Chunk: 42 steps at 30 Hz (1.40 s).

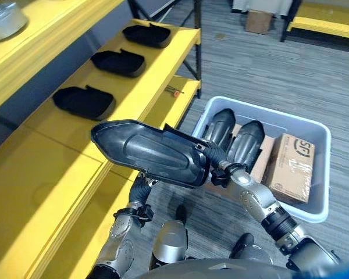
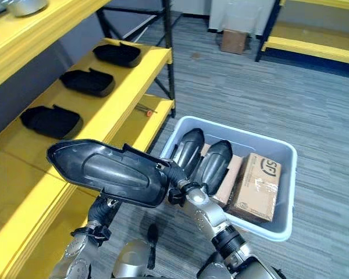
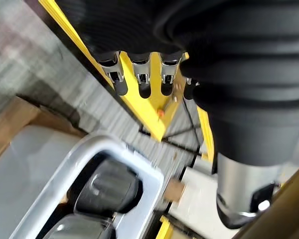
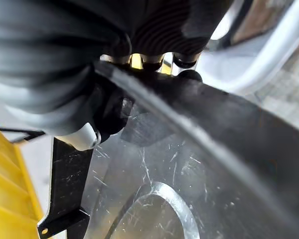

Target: Move parts from the plastic box to the shelf.

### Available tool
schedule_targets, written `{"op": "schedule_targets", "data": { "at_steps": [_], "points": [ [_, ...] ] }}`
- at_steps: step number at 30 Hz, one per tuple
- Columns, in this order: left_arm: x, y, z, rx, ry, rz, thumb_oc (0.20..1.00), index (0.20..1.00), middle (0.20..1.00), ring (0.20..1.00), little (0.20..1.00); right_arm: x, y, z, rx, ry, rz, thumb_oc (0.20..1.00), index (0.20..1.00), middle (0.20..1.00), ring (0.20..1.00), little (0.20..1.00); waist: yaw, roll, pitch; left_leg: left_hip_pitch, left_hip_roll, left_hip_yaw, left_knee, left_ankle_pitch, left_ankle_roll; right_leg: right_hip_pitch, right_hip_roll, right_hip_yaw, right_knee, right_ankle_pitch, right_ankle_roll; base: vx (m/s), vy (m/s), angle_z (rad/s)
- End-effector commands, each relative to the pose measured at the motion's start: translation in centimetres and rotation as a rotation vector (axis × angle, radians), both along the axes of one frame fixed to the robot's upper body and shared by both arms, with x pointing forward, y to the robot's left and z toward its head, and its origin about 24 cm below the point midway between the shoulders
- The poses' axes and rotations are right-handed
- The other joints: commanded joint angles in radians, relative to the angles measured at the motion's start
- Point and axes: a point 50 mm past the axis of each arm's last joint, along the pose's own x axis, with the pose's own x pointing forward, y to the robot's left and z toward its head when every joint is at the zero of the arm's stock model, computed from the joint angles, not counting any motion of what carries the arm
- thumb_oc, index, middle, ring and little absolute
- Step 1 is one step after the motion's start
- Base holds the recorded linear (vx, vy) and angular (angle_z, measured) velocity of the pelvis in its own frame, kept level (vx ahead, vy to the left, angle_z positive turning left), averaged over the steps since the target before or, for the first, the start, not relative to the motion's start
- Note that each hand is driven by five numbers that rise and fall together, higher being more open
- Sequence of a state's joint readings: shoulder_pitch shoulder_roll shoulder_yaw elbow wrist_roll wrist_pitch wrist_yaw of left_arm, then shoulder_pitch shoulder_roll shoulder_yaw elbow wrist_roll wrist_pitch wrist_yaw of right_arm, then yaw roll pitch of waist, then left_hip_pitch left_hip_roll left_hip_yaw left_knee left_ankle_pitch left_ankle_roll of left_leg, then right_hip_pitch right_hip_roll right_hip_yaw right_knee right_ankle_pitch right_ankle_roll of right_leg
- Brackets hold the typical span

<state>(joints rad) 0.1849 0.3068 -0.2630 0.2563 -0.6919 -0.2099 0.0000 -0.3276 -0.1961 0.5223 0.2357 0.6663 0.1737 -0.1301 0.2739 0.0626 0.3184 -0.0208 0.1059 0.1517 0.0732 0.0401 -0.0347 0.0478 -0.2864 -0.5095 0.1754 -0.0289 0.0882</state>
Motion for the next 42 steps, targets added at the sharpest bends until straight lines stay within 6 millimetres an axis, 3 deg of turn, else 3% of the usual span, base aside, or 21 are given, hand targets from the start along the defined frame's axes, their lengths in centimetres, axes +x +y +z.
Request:
{"op": "schedule_targets", "data": {
  "at_steps": [1, 5, 8, 10, 11, 13, 15, 16, 18, 21, 25, 27, 29, 33, 35, 36, 39, 41, 42],
  "points": [
    [1.3, 0.3, 2.6, 0.07, -0.144, -0.106, 1.0, 1.0, 1.0, 1.0, 1.0, 2.2, 2.7, 5.9, 0.171, -0.167, 0.033, 0.2, 0.2, 0.2, 0.2, 0.2, 0.036, -0.032, 0.036, 0.005, 0.014, -0.003, 0.088, -0.066, 0.0, 0.096, -0.02, -0.039, -0.046, 0.031, 0.019, -0.09, 0.26, 0.32],
    [1.5, 0.4, 2.3, 0.092, -0.129, -0.096, 1.0, 1.0, 1.0, 1.0, 1.0, 1.9, 3.4, 5.9, 0.219, -0.159, 0.044, 0.2, 0.2, 0.2, 0.2, 0.2, 0.045, -0.054, 0.033, -0.013, -0.037, -0.038, 0.106, -0.103, 0.034, 0.113, -0.043, -0.004, -0.116, 0.108, 0.049, -0.03, 0.167, 0.34],
    [1.8, -0.2, 2.2, 0.123, -0.139, -0.126, 1.0, 1.0, 1.0, 1.0, 1.0, 1.3, 4.2, 5.8, 0.264, -0.152, 0.055, 0.2, 0.2, 0.2, 0.2, 0.2, 0.023, -0.068, -0.001, -0.02, -0.081, -0.074, 0.045, -0.076, 0.067, 0.083, -0.026, 0.063, -0.147, 0.138, 0.049, -0.02, 0.177, 0.37],
    [2.0, -0.5, 2.1, 0.126, -0.138, -0.155, 1.0, 1.0, 1.0, 1.0, 1.0, 1.0, 4.2, 5.8, 0.278, -0.16, 0.039, 0.2, 0.2, 0.2, 0.2, 0.2, 0.005, -0.069, -0.018, -0.022, -0.095, -0.115, 0.024, -0.069, 0.079, 0.054, 0.007, 0.126, -0.109, 0.106, 0.036, 0.01, 0.116, 0.58],
    [2.2, -0.8, 2.1, 0.144, -0.137, -0.189, 1.0, 1.0, 1.0, 1.0, 1.0, 0.6, 4.1, 5.4, 0.294, -0.142, 0.024, 0.2, 0.2, 0.2, 0.2, 0.2, -0.013, -0.071, -0.036, -0.017, -0.106, -0.153, -0.006, -0.06, 0.092, 0.03, 0.073, 0.179, -0.061, 0.042, 0.015, 0.06, 0.109, 0.88],
    [2.0, -1.0, 1.9, 0.16, -0.128, -0.201, 1.0, 1.0, 1.0, 1.0, 1.0, 0.3, 3.9, 4.9, 0.302, -0.106, 0.021, 0.2, 0.2, 0.2, 0.2, 0.2, -0.016, -0.075, -0.05, -0.007, -0.114, -0.165, -0.032, -0.051, 0.097, 0.013, 0.122, 0.179, -0.029, 0.003, 0.001, 0.05, 0.115, 1.22],
    [1.6, -1.2, 1.0, 0.146, -0.085, -0.173, 1.0, 1.0, 1.0, 1.0, 1.0, -0.1, 4.2, 3.6, 0.319, -0.027, 0.043, 0.2, 0.2, 0.2, 0.2, 0.2, -0.024, -0.077, -0.078, 0.035, -0.137, -0.178, -0.098, -0.03, 0.096, 0.005, 0.212, 0.171, -0.026, -0.04, -0.036, 0.16, 0.066, 0.3],
    [1.4, -1.9, 0.4, 0.13, -0.063, -0.242, 1.0, 1.0, 1.0, 1.0, 1.0, -0.3, 3.6, 2.6, 0.335, 0.026, -0.027, 0.2, 0.2, 0.2, 0.2, 0.2, -0.061, -0.086, -0.083, 0.05, -0.187, -0.262, -0.101, -0.03, 0.105, 0.0, 0.312, 0.305, -0.062, -0.04, -0.073, 0.23, -0.072, -0.28],
    [1.1, -2.3, 0.2, 0.137, -0.075, -0.287, 1.0, 1.0, 1.0, 1.0, 1.0, -0.3, 3.4, 2.1, 0.342, 0.05, -0.051, 0.2, 0.2, 0.2, 0.2, 0.2, -0.082, -0.09, -0.089, 0.063, -0.21, -0.303, -0.103, -0.032, 0.113, 0.009, 0.351, 0.372, -0.08, -0.035, -0.088, 0.15, -0.147, 1.14],
    [1.3, -2.5, 0.5, 0.167, -0.109, -0.333, 1.0, 1.0, 1.0, 1.0, 1.0, -0.2, 3.3, 1.6, 0.349, 0.073, -0.062, 0.2, 0.2, 0.2, 0.2, 0.2, -0.09, -0.09, -0.101, 0.067, -0.217, -0.319, -0.097, -0.034, 0.115, 0.016, 0.343, 0.39, -0.089, -0.027, -0.084, 0.06, -0.137, 1.18],
    [1.6, -1.9, 0.8, 0.137, -0.096, -0.271, 1.0, 1.0, 1.0, 1.0, 1.0, -0.5, 4.0, 1.1, 0.373, 0.12, -0.065, 0.2, 0.2, 0.2, 0.2, 0.2, -0.092, -0.078, -0.104, 0.069, -0.21, -0.286, -0.082, -0.041, 0.113, 0.026, 0.33, 0.375, -0.089, -0.033, -0.085, 0.04, -0.158, 0.26],
    [1.6, -2.0, 0.4, 0.154, -0.068, -0.365, 1.0, 1.0, 1.0, 1.0, 1.0, -0.8, 2.6, 0.5, 0.4, 0.136, -0.188, 0.2, 0.2, 0.2, 0.2, 0.2, -0.169, -0.057, -0.102, 0.074, -0.149, 0.038, 0.006, -0.085, 0.081, 0.038, 0.289, 0.247, -0.083, -0.035, -0.078, 0.02, -0.085, 1.29],
    [1.7, -2.2, 0.3, 0.124, -0.056, -0.369, 1.0, 1.0, 1.0, 1.0, 1.0, -0.6, 1.9, 0.2, 0.389, 0.142, -0.212, 0.2, 0.2, 0.2, 0.2, 0.2, -0.19, -0.055, -0.099, 0.071, -0.114, 0.097, 0.053, -0.102, 0.062, 0.042, 0.265, 0.216, -0.073, -0.039, -0.083, -0.02, 0.082, 2.31],
    [1.7, -2.6, 0.3, 0.115, -0.061, -0.374, 1.0, 1.0, 1.0, 1.0, 1.0, 0.4, 0.7, 0.0, 0.328, 0.151, -0.267, 0.2, 0.2, 0.2, 0.2, 0.2, -0.216, -0.07, -0.095, 0.073, 0.003, 0.156, 0.134, -0.092, 0.018, 0.06, 0.214, 0.208, -0.05, -0.047, -0.099, 0.01, 0.249, 0.53],
    [2.0, -2.5, 0.6, 0.096, -0.071, -0.308, 1.0, 1.0, 1.0, 1.0, 1.0, 1.1, 0.1, 0.2, 0.319, 0.158, -0.278, 0.2, 0.2, 0.2, 0.2, 0.2, -0.221, -0.067, -0.104, 0.1, 0.041, 0.134, 0.108, -0.079, 0.009, 0.054, 0.194, 0.215, -0.034, -0.059, -0.104, 0.07, 0.474, 0.07],
    [2.4, -2.5, 0.7, 0.072, -0.047, -0.285, 1.0, 1.0, 1.0, 1.0, 1.0, 1.7, -0.5, 0.2, 0.339, 0.173, -0.314, 0.2, 0.2, 0.2, 0.2, 0.2, -0.215, -0.05, -0.115, 0.113, 0.046, 0.1, 0.057, -0.068, 0.002, 0.062, 0.182, 0.211, -0.034, -0.071, -0.105, 0.09, 0.51, 0.09],
    [2.2, -2.8, 0.4, 0.102, -0.032, -0.364, 1.0, 1.0, 1.0, 1.0, 1.0, 2.0, -1.3, 0.3, 0.38, 0.2, -0.396, 0.2, 0.2, 0.2, 0.2, 0.2, -0.224, -0.032, -0.126, 0.153, 0.046, 0.128, -0.016, -0.061, -0.016, 0.078, 0.165, 0.186, -0.035, -0.084, -0.085, 0.1, 0.45, 0.33],
    [1.8, -3.0, 0.1, 0.115, -0.029, -0.415, 1.0, 1.0, 1.0, 1.0, 1.0, 2.6, -1.9, 0.6, 0.41, 0.207, -0.445, 0.2, 0.2, 0.2, 0.2, 0.2, -0.22, -0.017, -0.125, 0.162, 0.032, 0.125, -0.045, -0.054, -0.001, 0.077, 0.155, 0.176, -0.038, -0.069, -0.081, 0.02, 0.44, 0.71],
    [1.2, -2.6, -0.3, 0.128, 0.001, -0.408, 1.0, 1.0, 1.0, 1.0, 1.0, 3.2, -2.4, 1.0, 0.431, 0.207, -0.496, 0.2, 0.2, 0.2, 0.2, 0.2, -0.209, -0.007, -0.123, 0.186, 0.009, 0.115, -0.083, -0.055, 0.014, 0.082, 0.143, 0.174, -0.047, -0.053, -0.059, 0.04, 0.426, 0.74]
  ]
}}
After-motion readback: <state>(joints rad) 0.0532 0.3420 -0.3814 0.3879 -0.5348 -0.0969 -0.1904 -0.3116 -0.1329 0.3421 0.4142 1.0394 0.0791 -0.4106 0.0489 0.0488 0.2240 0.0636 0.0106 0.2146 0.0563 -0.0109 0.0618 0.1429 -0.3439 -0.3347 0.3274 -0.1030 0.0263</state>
